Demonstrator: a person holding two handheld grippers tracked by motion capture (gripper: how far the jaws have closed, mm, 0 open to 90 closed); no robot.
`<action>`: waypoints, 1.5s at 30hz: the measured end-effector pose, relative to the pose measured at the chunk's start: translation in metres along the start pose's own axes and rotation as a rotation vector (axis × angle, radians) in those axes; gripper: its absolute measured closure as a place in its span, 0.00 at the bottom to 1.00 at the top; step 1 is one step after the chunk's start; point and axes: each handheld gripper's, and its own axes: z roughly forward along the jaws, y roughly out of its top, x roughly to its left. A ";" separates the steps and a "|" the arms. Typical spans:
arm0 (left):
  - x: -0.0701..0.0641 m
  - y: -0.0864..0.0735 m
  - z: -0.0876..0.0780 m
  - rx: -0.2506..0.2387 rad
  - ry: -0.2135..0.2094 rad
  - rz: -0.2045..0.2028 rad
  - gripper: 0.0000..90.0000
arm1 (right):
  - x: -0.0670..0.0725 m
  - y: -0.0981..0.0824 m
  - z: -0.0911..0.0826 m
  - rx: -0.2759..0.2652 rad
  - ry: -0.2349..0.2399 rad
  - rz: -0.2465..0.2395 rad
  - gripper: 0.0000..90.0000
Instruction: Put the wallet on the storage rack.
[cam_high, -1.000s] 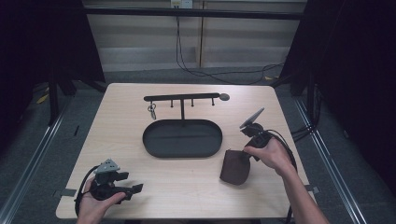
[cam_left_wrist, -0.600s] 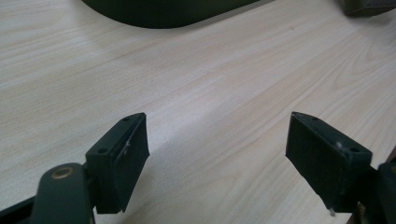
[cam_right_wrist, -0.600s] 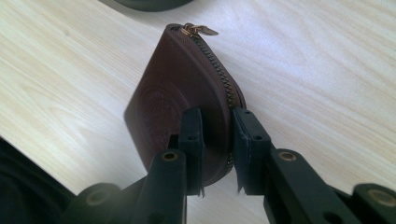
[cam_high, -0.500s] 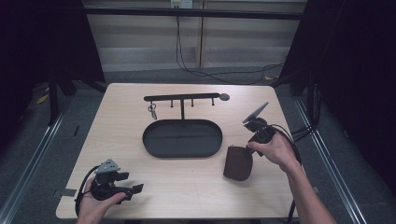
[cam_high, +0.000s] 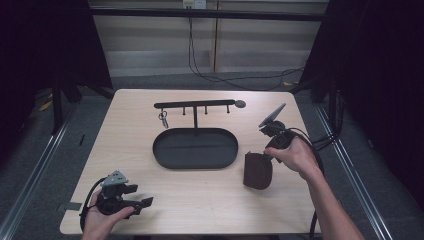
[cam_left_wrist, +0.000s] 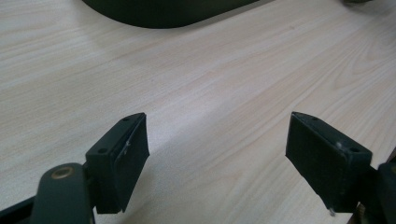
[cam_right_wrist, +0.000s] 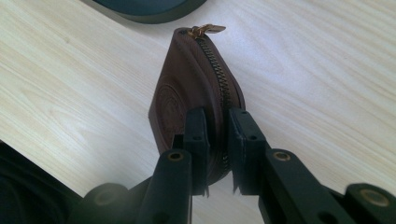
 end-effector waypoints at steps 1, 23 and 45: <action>0.000 0.000 0.000 -0.001 0.000 0.000 0.24 | 0.000 0.002 -0.003 -0.002 -0.005 0.003 0.87; 0.002 0.000 -0.001 -0.004 -0.007 -0.013 0.23 | 0.008 0.021 -0.029 -0.015 -0.065 0.006 0.87; 0.000 0.000 -0.001 0.006 -0.009 -0.001 0.23 | 0.019 0.042 -0.047 -0.035 -0.101 -0.007 0.87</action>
